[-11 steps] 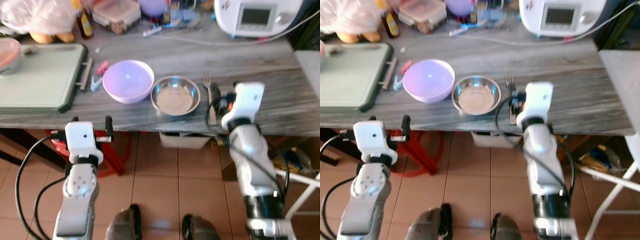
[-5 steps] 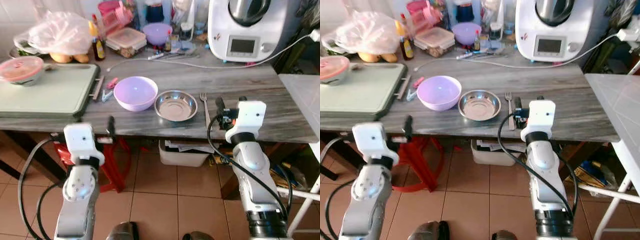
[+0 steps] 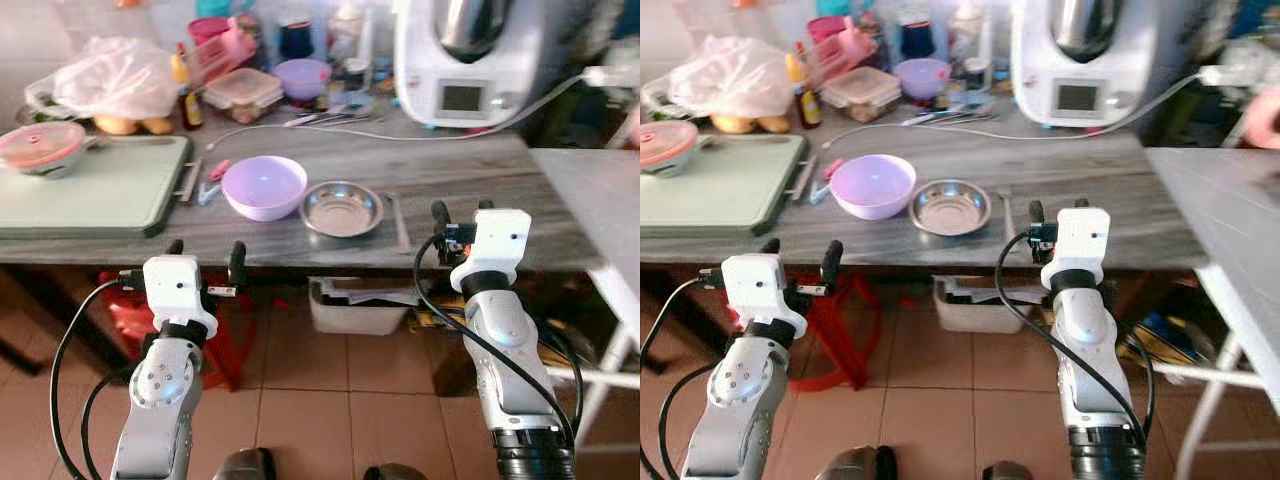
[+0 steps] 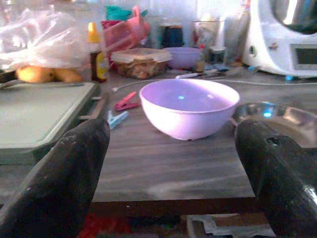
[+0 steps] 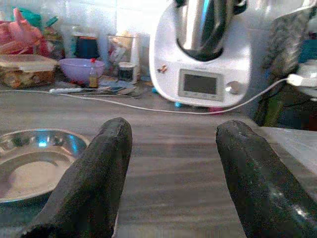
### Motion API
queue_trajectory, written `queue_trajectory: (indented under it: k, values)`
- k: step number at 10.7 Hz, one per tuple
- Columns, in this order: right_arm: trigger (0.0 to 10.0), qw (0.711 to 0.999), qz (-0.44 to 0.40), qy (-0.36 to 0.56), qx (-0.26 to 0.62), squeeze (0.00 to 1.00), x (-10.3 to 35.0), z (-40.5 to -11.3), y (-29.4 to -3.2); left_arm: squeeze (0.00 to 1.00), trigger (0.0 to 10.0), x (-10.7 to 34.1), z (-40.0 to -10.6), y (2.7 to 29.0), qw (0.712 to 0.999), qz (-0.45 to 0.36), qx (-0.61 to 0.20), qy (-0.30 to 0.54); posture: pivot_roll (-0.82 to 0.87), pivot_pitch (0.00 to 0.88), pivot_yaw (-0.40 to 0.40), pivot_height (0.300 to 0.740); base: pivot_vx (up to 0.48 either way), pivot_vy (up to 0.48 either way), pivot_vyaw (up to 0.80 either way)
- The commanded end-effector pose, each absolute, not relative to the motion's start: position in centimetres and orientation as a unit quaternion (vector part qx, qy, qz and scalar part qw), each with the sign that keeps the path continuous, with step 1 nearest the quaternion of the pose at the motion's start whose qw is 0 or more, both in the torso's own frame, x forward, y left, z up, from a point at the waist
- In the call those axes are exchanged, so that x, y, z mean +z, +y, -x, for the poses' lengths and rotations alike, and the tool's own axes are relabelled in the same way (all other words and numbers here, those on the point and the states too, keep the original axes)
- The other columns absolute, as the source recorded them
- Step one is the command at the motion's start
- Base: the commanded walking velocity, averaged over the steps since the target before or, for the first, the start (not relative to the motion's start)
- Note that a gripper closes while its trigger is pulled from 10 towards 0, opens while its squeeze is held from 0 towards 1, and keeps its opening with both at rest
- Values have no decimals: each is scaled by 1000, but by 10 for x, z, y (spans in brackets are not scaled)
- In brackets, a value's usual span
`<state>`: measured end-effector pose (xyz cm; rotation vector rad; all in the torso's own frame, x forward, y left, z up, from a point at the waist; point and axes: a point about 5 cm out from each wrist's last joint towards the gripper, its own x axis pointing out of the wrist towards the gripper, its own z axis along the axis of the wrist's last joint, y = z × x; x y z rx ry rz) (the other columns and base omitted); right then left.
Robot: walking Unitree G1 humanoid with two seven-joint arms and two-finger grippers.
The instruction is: Setting the table
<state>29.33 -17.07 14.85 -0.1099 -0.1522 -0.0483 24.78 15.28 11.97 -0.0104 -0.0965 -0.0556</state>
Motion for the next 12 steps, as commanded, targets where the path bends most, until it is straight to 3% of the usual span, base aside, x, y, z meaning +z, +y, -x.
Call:
queue_trajectory:
  k: [1,12]
  values:
    - [10000,994,56,-85,-27,0,153,-292,-171,0,10000,118,-247,154,999,3,-29,-46,-1,17,45,740,0,0,0]
    - [10000,998,22,-34,-44,0,130,-278,-172,0,10000,106,-240,156,999,-36,-38,-13,5,63,72,740,0,0,0]
